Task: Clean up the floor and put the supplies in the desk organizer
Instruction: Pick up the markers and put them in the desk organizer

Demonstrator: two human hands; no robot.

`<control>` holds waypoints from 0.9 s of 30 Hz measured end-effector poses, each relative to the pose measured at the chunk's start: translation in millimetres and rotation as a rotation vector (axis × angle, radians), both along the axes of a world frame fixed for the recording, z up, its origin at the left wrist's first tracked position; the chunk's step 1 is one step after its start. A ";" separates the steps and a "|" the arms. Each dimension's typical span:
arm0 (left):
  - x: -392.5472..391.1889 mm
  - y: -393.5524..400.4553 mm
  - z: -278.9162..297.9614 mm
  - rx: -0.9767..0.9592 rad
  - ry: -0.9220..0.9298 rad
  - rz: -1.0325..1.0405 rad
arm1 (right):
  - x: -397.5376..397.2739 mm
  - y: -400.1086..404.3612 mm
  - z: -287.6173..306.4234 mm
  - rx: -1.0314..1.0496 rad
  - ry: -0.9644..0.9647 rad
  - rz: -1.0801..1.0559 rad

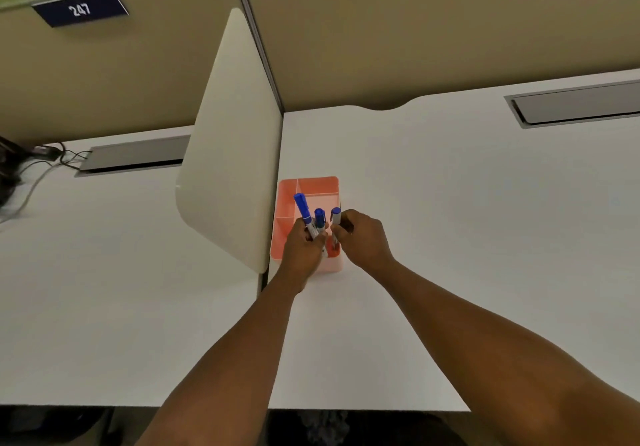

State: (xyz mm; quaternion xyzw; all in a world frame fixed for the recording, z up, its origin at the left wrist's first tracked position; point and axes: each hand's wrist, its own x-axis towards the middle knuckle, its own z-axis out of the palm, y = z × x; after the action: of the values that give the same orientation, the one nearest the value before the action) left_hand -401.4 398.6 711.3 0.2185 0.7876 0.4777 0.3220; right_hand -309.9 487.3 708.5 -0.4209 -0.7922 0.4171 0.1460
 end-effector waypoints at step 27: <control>14.1 -48.0 5.3 -0.103 0.517 -0.203 | 31.6 -46.9 3.5 0.086 -0.129 -0.009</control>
State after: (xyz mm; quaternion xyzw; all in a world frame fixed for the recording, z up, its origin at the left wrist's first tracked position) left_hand -387.3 350.7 716.6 0.3941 0.8409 0.3310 0.1672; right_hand -278.3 440.5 712.0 -0.4439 -0.8151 0.3541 0.1146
